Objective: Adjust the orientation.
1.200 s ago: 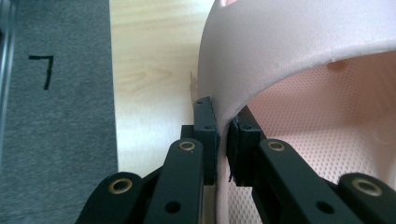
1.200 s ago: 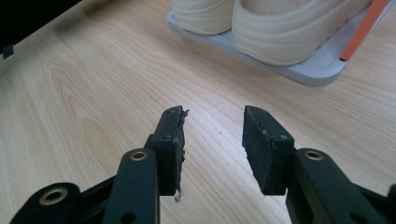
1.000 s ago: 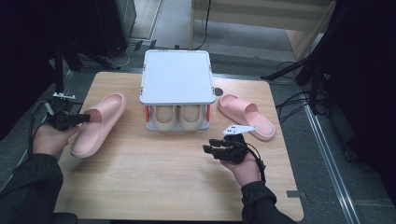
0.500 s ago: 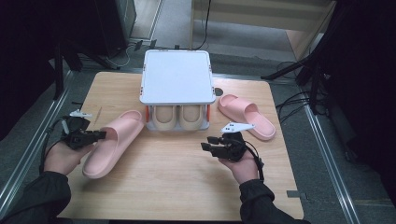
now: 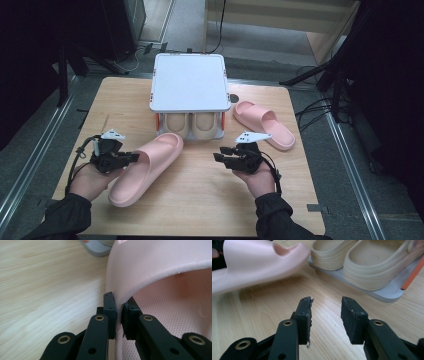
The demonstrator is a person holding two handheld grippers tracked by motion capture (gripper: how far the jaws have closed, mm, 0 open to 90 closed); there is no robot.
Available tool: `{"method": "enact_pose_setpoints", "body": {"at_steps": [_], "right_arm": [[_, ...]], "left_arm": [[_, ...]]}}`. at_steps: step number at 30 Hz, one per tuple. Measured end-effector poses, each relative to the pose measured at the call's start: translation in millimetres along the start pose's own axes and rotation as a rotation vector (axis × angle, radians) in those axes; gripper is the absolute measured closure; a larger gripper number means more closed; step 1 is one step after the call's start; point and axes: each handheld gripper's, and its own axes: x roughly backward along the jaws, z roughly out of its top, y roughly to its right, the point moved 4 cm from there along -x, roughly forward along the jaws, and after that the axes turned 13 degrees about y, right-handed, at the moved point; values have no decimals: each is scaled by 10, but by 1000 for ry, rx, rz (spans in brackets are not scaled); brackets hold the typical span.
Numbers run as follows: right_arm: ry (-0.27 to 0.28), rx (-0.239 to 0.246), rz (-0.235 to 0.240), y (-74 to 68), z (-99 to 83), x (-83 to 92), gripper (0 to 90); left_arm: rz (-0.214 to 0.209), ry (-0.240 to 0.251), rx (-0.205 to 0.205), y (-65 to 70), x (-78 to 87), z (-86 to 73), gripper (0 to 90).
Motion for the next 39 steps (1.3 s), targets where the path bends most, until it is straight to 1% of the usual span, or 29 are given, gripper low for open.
{"method": "enact_pose_setpoints", "body": {"at_steps": [1,4,8,10,11,12,13,14,16,19,20,21,23,25,27,29,30,32,34,35,37,38,39], "right_arm": [[-3,0,2,-5,-3,-5,616],[-7,3,4,-23,-10,-18,619],[-10,5,6,-43,-26,-23,625],[-12,0,7,-47,-38,-24,627],[-11,-3,7,-52,-46,-28,628],[-12,-5,9,-61,-55,-32,629],[-13,-3,12,-66,-62,-37,630],[-16,-3,12,-78,-72,-42,630],[-19,-5,15,-98,-96,-55,631],[-27,1,22,-138,-137,-83,634],[-31,-1,22,-147,-144,-90,634],[-31,3,24,-151,-152,-99,634],[-38,-4,26,-178,-176,-119,639],[-40,-8,31,-198,-204,-143,643],[-45,-8,33,-220,-223,-165,648],[-46,0,34,-231,-231,-181,649],[-47,-1,31,-235,-233,-186,650],[-43,-4,31,-234,-237,-198,666],[-44,-13,33,-240,-242,-203,695],[-45,-17,34,-244,-246,-207,708],[-42,-28,36,-257,-255,-224,725],[-39,-39,40,-268,-261,-234,733],[-38,-37,38,-275,-270,-247,748]], "left_arm": [[-5,-9,-16,57,-44,-2,831],[-25,-30,-36,162,-141,1,830],[-36,-49,-43,275,-279,23,828],[-40,-52,-59,336,-350,29,826],[-48,-59,-53,369,-392,30,824],[-54,-67,-59,377,-413,30,822],[-55,-72,-54,388,-441,27,821],[-52,-78,-58,393,-462,22,820],[-52,-76,-58,399,-489,9,818],[-69,-75,-46,409,-514,-2,801],[-72,-79,-48,422,-522,-6,797],[-84,-87,-61,436,-531,-15,790],[-106,-104,-89,478,-543,-31,771],[-127,-111,-96,500,-540,-39,743],[-156,-101,-95,521,-526,-46,711],[-177,-99,-98,510,-489,-47,703],[-190,-76,-88,504,-452,-34,701],[-208,-48,-72,486,-386,-15,684],[-237,-36,-51,452,-317,-8,667],[-223,-31,-52,428,-291,-10,665],[-221,-36,-36,381,-263,-17,716],[-210,-34,-39,358,-255,-17,738],[-208,-27,-31,343,-254,-15,761]]}}
